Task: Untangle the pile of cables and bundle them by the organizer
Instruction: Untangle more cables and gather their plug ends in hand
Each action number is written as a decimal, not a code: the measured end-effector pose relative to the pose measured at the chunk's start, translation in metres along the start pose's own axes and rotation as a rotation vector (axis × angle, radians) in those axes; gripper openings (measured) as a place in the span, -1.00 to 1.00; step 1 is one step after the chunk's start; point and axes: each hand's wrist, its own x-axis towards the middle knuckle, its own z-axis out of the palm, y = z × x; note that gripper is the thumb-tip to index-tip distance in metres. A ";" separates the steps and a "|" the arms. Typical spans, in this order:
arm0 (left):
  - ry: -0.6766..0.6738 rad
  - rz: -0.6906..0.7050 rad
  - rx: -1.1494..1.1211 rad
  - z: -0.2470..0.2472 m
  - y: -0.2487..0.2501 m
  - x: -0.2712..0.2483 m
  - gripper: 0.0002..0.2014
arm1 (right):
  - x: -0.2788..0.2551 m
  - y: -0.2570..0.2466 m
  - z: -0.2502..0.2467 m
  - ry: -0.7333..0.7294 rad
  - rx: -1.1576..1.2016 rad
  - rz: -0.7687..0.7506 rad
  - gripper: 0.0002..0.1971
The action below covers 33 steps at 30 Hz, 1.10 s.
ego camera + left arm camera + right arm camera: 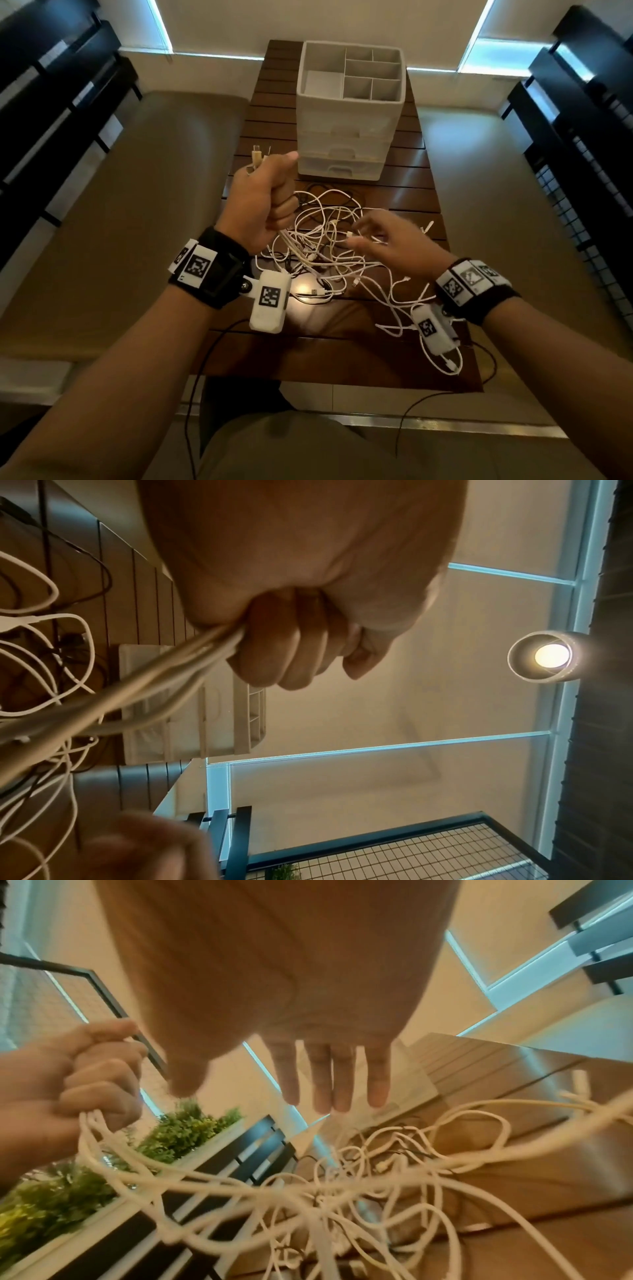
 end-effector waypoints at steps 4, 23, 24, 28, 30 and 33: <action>-0.053 -0.065 -0.050 -0.005 -0.001 -0.006 -0.46 | 0.039 -0.010 0.017 -0.046 -0.162 -0.122 -0.82; -0.116 -0.157 -0.067 -0.023 0.009 -0.018 -0.45 | 0.032 0.024 0.108 -0.379 -0.664 -0.001 -0.70; -0.111 -0.161 -0.063 -0.022 0.009 -0.017 -0.45 | 0.030 0.025 0.108 -0.387 -0.698 -0.014 -0.70; -0.118 -0.174 -0.079 -0.017 0.003 -0.015 -0.45 | 0.026 0.021 0.101 -0.340 -0.655 -0.041 -0.81; -0.112 -0.175 -0.084 -0.015 0.002 -0.016 -0.45 | 0.029 0.015 0.090 -0.269 -0.523 -0.015 -0.83; -0.102 -0.169 -0.087 -0.014 0.003 -0.015 -0.45 | 0.031 0.012 0.079 -0.253 -0.377 0.037 -0.86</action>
